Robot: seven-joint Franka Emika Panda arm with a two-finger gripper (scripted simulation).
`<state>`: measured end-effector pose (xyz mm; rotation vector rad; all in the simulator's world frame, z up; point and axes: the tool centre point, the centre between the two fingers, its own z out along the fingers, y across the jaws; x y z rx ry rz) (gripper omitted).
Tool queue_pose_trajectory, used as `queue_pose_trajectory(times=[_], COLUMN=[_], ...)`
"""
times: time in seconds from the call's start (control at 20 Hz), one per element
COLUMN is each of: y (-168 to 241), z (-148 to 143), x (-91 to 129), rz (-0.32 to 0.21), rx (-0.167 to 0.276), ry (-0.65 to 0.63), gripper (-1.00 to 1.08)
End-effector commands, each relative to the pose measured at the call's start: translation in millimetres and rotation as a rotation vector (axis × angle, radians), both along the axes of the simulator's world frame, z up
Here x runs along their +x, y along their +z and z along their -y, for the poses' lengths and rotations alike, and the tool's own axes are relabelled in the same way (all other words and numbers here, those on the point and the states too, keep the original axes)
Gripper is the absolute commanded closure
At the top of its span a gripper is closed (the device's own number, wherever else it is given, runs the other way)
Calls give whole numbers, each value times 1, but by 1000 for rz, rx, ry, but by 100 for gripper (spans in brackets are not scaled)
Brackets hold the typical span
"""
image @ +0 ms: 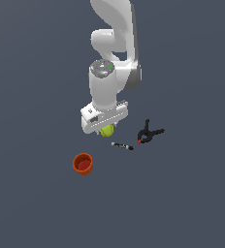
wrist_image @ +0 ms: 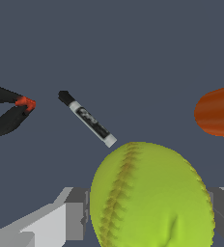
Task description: Pick up a designated object from a clutter of objects.
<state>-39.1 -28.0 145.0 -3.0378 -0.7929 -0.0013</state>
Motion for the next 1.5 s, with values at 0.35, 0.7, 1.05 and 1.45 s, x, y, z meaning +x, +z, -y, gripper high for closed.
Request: queue_pose_trajectory(times=[0.35,0.7,1.05,1.45], y=[82,136,180,223], z=[48,81,107,133], x=[39,67,90,113], rz=[1,1,0,0], rx=[1,0,-1,-2], ry=[0,1,1,1], gripper=[108,108,108,108])
